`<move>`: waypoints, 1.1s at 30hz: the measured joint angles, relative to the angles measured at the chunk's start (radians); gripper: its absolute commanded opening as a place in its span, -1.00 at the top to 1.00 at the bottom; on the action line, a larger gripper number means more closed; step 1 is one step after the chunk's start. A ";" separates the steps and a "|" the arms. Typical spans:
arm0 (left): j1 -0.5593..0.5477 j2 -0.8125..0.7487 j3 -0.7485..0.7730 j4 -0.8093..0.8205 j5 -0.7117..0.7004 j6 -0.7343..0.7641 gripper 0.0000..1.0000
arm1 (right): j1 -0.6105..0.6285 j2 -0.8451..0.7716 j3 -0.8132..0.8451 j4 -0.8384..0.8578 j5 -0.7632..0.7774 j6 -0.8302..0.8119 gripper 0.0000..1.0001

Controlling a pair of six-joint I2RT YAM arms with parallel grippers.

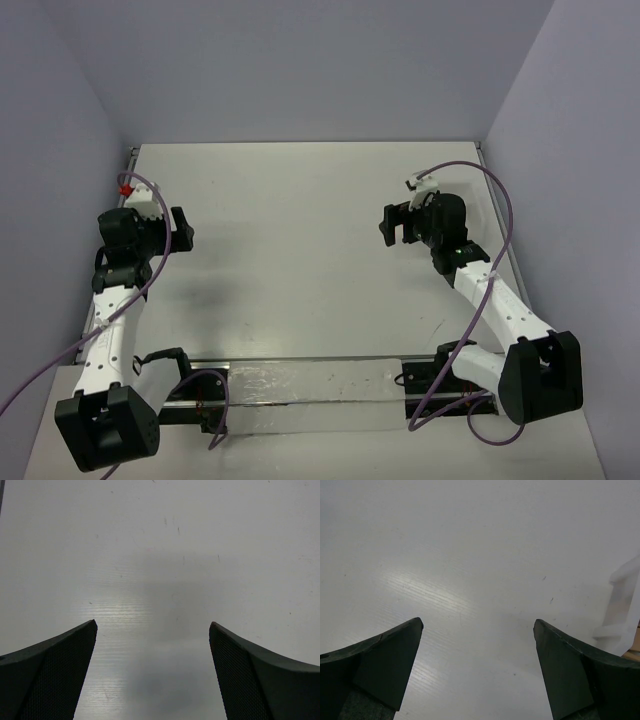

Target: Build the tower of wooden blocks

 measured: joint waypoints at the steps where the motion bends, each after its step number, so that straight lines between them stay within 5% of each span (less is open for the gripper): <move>1: 0.000 0.000 0.000 0.000 0.000 0.000 -0.99 | 0.000 0.000 0.000 0.000 0.000 0.000 -0.99; 8: 0.000 0.000 0.000 -0.001 0.014 0.028 -0.99 | -0.001 0.002 0.041 -0.074 0.005 -0.007 -0.99; 15: 0.000 0.008 0.000 -0.005 0.018 0.037 -0.98 | -0.102 0.070 0.270 -0.246 -0.008 -0.071 -0.92; 22: 0.000 0.012 0.000 -0.008 0.031 0.045 -0.99 | -0.334 0.270 0.553 -0.430 -0.019 -0.169 -0.72; 33: 0.000 0.017 0.001 -0.018 0.052 0.048 -0.99 | -0.520 0.626 0.850 -0.691 -0.088 -0.325 -0.46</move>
